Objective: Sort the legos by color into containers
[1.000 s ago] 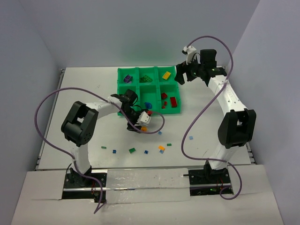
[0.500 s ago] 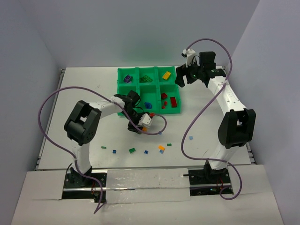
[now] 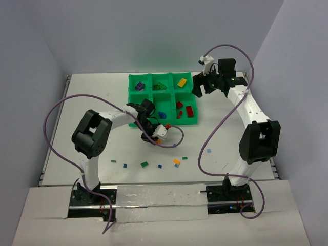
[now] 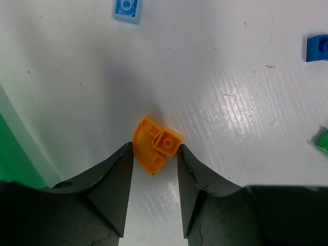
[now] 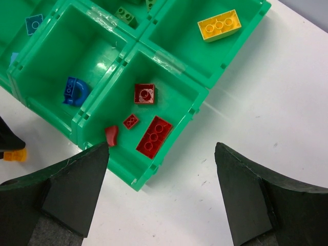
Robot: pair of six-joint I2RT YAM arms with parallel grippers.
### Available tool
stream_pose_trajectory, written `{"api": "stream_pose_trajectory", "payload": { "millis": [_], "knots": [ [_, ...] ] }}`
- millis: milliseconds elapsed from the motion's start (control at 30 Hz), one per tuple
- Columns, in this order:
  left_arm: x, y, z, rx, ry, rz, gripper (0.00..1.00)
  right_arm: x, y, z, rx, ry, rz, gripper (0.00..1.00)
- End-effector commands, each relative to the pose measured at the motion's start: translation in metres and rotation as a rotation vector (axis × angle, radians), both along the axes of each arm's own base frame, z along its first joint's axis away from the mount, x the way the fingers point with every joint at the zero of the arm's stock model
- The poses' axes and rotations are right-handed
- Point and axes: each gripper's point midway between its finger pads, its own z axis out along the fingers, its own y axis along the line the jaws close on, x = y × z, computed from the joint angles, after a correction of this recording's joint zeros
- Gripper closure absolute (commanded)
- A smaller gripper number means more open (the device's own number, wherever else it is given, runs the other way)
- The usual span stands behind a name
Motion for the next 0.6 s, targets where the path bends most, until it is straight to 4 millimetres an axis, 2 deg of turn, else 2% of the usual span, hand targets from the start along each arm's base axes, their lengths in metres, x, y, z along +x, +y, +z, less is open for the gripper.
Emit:
{"api": "stream_pose_trajectory", "payload": {
  "millis": [0, 100, 133, 233, 300, 433, 567],
  "knots": [
    [0.005, -0.009, 0.012, -0.029, -0.028, 0.0, 0.61, -0.006, -0.004, 0.026, 0.01, -0.065, -0.002, 0.09],
    [0.02, -0.023, 0.044, -0.119, -0.079, 0.066, 0.65, -0.016, 0.002, 0.024, 0.079, -0.01, 0.02, 0.09],
    [0.023, -0.024, 0.05, -0.137, -0.081, 0.077, 0.65, -0.019, 0.002, 0.022, 0.09, 0.004, 0.023, 0.09],
    [0.041, -0.031, 0.096, -0.253, -0.126, 0.16, 0.67, -0.037, 0.015, 0.017, 0.174, 0.085, 0.071, 0.08],
    [0.047, -0.031, 0.112, -0.285, -0.138, 0.19, 0.66, -0.046, 0.021, 0.012, 0.21, 0.129, 0.085, 0.01],
    [0.05, -0.025, 0.118, -0.289, -0.134, 0.226, 0.66, -0.055, 0.021, -0.004, 0.229, 0.174, 0.072, 0.01],
    [0.05, -0.017, 0.116, -0.289, -0.124, 0.251, 0.68, -0.054, 0.016, -0.006, 0.221, 0.165, 0.07, 0.01]
  ]
}}
